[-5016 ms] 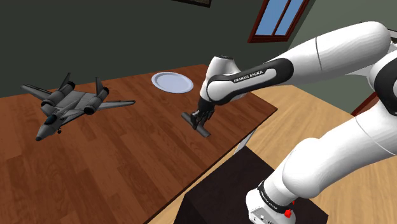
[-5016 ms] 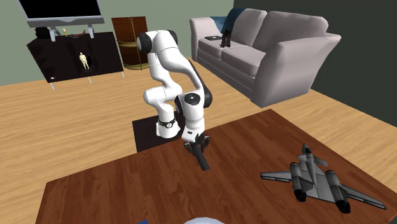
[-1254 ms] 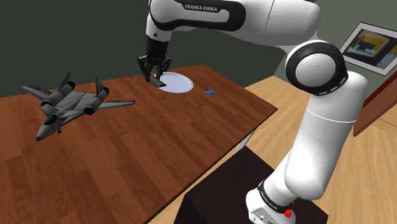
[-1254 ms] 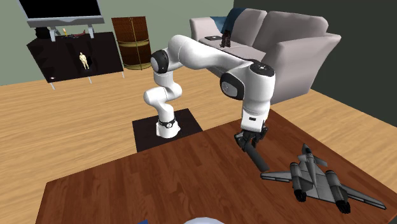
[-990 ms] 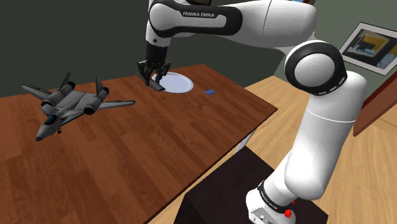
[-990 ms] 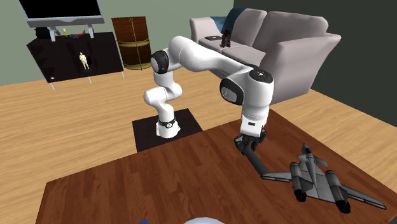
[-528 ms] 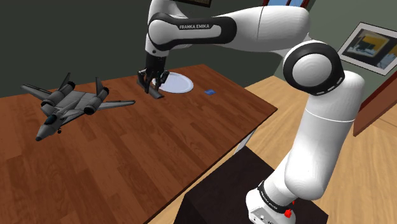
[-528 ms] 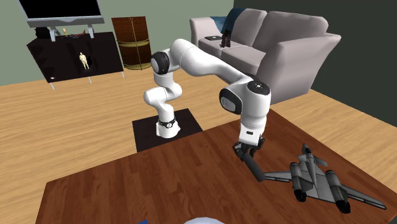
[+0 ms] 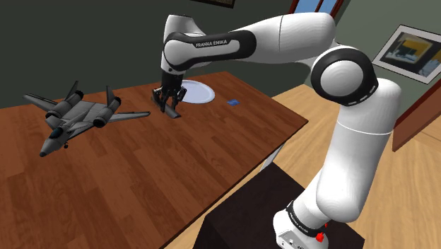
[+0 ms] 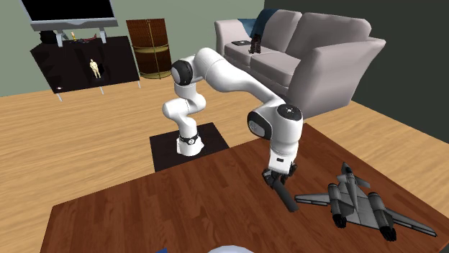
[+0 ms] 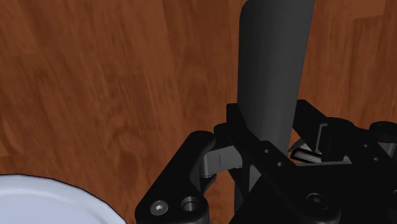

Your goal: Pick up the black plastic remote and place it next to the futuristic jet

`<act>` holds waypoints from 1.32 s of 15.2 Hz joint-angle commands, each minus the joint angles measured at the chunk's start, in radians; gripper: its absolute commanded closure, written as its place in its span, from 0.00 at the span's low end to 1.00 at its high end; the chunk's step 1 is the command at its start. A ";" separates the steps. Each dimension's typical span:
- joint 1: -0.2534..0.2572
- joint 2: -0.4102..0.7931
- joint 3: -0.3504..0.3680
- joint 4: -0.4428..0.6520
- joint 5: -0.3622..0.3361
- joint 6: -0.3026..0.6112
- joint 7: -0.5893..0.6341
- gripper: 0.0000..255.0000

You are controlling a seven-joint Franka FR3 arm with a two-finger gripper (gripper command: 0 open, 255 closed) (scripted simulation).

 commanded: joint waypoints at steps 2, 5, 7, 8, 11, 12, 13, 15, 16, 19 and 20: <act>0.000 0.010 -0.001 -0.027 -0.001 0.038 -0.001 1.00; 0.001 0.023 -0.002 -0.049 -0.003 0.073 -0.002 1.00; 0.001 0.033 -0.003 -0.062 -0.005 0.096 -0.002 1.00; 0.002 0.039 -0.003 -0.069 -0.006 0.107 -0.002 1.00; 0.003 0.055 -0.005 -0.086 -0.009 0.141 -0.003 1.00; 0.003 0.061 -0.005 -0.091 -0.010 0.152 -0.003 1.00; 0.004 0.067 -0.006 -0.096 -0.011 0.163 -0.003 1.00; 0.005 0.080 -0.007 -0.106 -0.013 0.185 -0.003 1.00; 0.005 0.086 -0.007 -0.110 -0.014 0.196 -0.003 1.00; 0.005 0.086 -0.007 -0.110 -0.014 0.196 -0.003 1.00; 0.005 0.086 -0.007 -0.110 -0.014 0.196 -0.003 1.00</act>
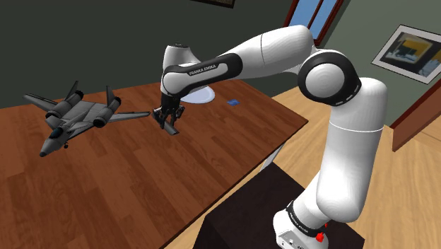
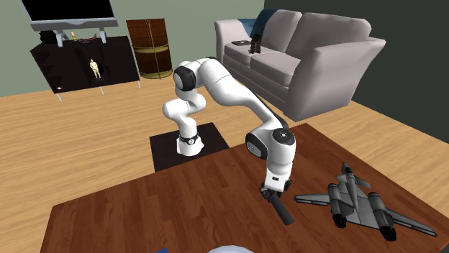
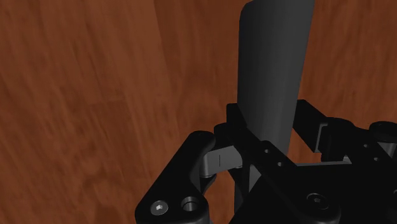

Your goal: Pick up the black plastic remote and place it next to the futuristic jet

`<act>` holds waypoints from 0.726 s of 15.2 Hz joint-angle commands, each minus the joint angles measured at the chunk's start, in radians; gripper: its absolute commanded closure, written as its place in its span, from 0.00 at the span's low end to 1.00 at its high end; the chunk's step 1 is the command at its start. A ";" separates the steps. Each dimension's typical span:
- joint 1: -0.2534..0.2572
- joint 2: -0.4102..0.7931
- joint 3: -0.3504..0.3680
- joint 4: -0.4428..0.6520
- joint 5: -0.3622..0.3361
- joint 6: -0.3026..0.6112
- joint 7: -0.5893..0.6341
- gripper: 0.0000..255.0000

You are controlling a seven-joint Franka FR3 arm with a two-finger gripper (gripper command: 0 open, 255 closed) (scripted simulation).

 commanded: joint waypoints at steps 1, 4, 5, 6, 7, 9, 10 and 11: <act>0.000 0.001 0.000 0.000 0.000 0.001 0.000 1.00; 0.000 0.000 0.000 0.000 0.000 0.001 0.000 0.00; 0.000 0.001 0.000 0.000 0.000 0.001 0.000 0.00; 0.000 0.001 0.000 0.000 0.000 0.001 0.000 0.00; 0.000 0.001 0.000 0.000 0.000 0.001 0.000 0.00; 0.000 0.001 0.000 0.000 0.000 0.001 0.000 0.00; -0.003 -0.016 0.001 0.010 0.003 -0.026 -0.002 0.00; -0.005 -0.032 0.002 0.022 0.006 -0.054 -0.004 0.00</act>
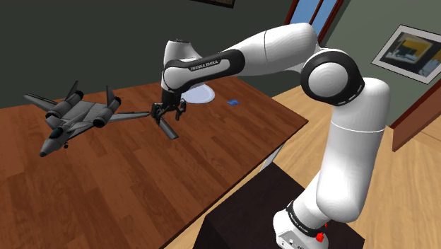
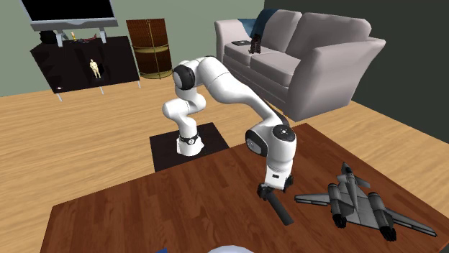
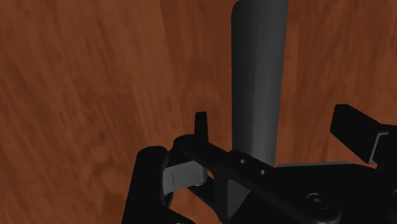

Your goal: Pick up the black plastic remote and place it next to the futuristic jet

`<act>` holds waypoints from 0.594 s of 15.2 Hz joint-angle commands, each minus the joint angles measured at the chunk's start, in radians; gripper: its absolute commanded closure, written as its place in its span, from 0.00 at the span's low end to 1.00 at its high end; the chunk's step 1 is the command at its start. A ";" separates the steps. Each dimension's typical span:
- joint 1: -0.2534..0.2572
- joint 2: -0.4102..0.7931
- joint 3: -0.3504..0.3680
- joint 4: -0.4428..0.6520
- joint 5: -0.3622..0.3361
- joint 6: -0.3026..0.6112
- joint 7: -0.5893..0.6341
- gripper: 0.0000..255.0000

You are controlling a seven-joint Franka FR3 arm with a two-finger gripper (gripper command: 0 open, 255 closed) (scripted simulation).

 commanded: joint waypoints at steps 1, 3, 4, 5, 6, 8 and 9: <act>-0.002 -0.029 0.002 0.021 0.005 -0.050 0.000 0.00; -0.004 -0.039 0.003 0.033 0.007 -0.072 -0.001 0.00; -0.004 -0.040 0.003 0.032 0.007 -0.072 -0.001 0.00; -0.004 -0.040 0.003 0.033 0.007 -0.072 -0.001 0.00; -0.004 -0.040 0.003 0.033 0.007 -0.072 -0.001 0.00; -0.004 -0.039 0.003 0.033 0.007 -0.072 -0.001 0.00; -0.004 -0.039 0.003 0.033 0.007 -0.072 -0.001 0.00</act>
